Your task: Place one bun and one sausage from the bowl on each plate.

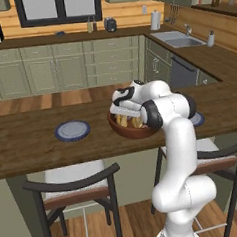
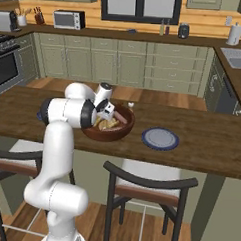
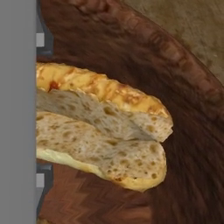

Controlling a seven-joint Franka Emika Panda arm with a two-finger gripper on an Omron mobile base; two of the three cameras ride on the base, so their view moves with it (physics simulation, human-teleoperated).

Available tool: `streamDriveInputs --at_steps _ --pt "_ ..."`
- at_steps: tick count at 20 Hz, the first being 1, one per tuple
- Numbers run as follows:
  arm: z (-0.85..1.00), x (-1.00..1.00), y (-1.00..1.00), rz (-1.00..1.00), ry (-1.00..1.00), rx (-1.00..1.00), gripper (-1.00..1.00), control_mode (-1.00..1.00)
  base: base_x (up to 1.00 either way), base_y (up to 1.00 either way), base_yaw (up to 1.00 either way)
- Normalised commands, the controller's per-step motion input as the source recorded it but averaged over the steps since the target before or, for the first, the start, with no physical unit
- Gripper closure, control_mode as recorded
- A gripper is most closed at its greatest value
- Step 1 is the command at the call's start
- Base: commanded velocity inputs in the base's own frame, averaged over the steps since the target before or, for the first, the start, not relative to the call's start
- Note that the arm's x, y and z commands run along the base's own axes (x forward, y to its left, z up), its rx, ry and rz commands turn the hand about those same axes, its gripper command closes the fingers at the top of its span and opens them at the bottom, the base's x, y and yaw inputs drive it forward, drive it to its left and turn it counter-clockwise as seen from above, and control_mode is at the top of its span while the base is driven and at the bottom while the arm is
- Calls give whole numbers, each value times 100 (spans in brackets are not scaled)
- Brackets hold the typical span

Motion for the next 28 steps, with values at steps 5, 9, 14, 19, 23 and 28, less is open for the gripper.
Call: streamDriveInputs --at_steps 5,9,14,19,23,28 --pt "-7 5 0 0 0 0 -100 -100 0 0 0" --pt "0 0 0 0 0 0 100 -100 0 0 0" --pt "0 0 0 0 0 0 100 -100 0 0 0" --pt "12 -28 0 1 -1 0 100 -100 0 0 0" --pt "86 -69 -6 0 -4 0 100 -100 0 0 0" --pt "25 -61 -71 0 0 -2 100 -100 0 0 0"
